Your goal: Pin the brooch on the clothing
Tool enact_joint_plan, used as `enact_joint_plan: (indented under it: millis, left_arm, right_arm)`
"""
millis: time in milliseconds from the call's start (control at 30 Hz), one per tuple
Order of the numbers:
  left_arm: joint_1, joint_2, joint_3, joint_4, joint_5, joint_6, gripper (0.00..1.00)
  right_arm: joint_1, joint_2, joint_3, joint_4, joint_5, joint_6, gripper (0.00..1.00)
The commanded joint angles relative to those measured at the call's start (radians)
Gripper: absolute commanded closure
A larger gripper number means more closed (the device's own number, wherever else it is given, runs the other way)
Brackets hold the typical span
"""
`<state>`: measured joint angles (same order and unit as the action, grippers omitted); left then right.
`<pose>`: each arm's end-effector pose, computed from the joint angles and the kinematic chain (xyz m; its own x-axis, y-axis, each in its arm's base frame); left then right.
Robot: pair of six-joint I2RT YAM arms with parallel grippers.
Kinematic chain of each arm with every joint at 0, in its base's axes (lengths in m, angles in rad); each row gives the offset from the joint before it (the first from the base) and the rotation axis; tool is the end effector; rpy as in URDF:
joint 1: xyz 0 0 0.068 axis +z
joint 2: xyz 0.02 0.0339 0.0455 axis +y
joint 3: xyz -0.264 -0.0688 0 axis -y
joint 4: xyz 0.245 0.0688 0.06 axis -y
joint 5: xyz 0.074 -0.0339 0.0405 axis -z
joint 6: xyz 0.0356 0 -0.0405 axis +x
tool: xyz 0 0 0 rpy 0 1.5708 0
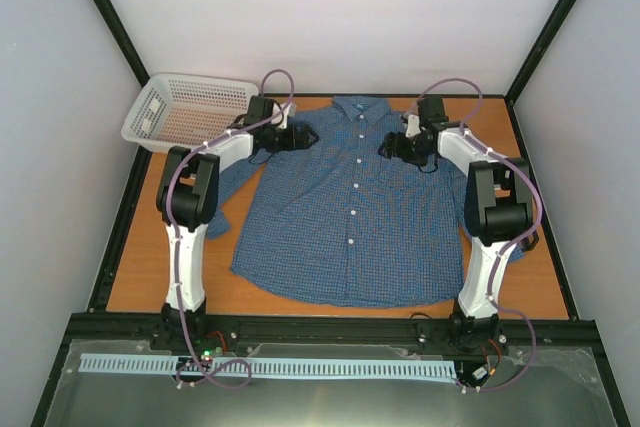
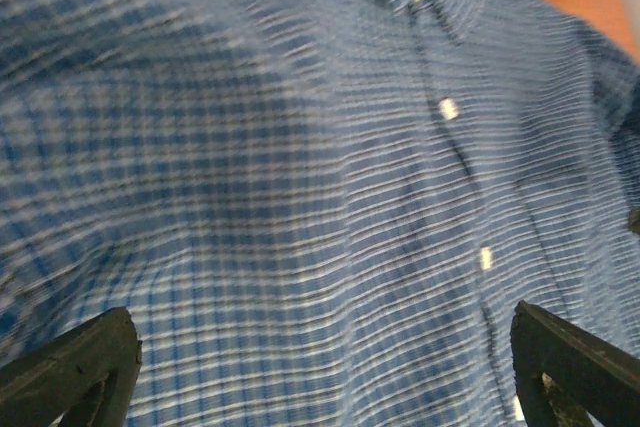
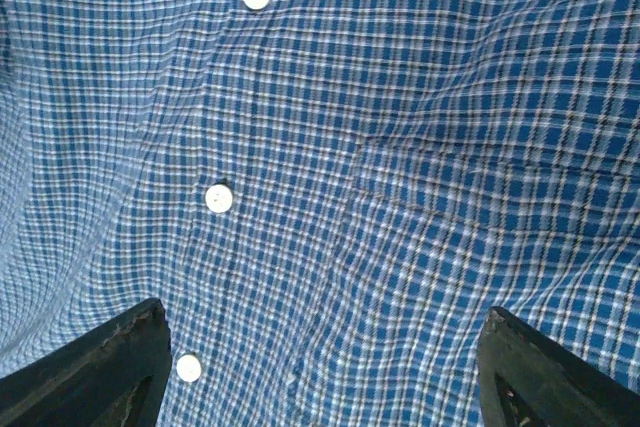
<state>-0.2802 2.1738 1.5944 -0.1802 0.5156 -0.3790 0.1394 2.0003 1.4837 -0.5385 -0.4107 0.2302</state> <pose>0.4600 -0.1506 0.1747 -0.8310 -0.0958 -0.5480 0.2979 0.7553 -0.5837 0.4191 0.0732 0.1919 -0.9123 0.0832 -0.4009 -0.1173 0.8849 0.4507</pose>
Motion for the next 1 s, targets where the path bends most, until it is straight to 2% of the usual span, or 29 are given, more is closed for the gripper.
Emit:
enact_joint_plan:
  millis: [0, 200, 333, 433, 533, 667, 767, 967]
  left_arm:
    - [0.042, 0.021, -0.003, -0.047, -0.025, -0.022, 0.00]
    - [0.101, 0.046, -0.058, -0.127, -0.143, -0.008, 0.00]
    - [0.114, -0.014, -0.150, -0.109, -0.194, 0.002, 0.00]
    - [0.112, -0.055, -0.167, -0.116, -0.190, 0.018, 0.00]
    - [0.090, -0.109, -0.140, -0.094, -0.093, 0.059, 0.00]
    - [0.006, -0.088, 0.031, -0.125, -0.060, 0.126, 0.00]
    - [-0.031, -0.005, 0.179, -0.127, -0.064, 0.135, 0.03]
    - [-0.039, 0.250, 0.545, -0.202, -0.052, 0.158, 0.23]
  right_arm:
    - [-0.022, 0.059, -0.012, 0.096, 0.004, 0.037, 0.19]
    - [-0.082, 0.110, -0.063, 0.119, 0.037, 0.066, 0.19]
    - [-0.101, 0.092, -0.103, 0.122, 0.064, 0.052, 0.19]
    - [-0.101, 0.069, -0.100, 0.104, 0.076, 0.036, 0.18]
    - [-0.098, 0.034, -0.089, 0.104, 0.046, 0.026, 0.18]
    - [-0.082, -0.006, -0.070, 0.095, -0.012, 0.028, 0.17]
    - [-0.056, -0.030, -0.091, 0.099, -0.054, 0.028, 0.17]
    - [0.006, -0.088, -0.184, 0.122, -0.068, 0.016, 0.17]
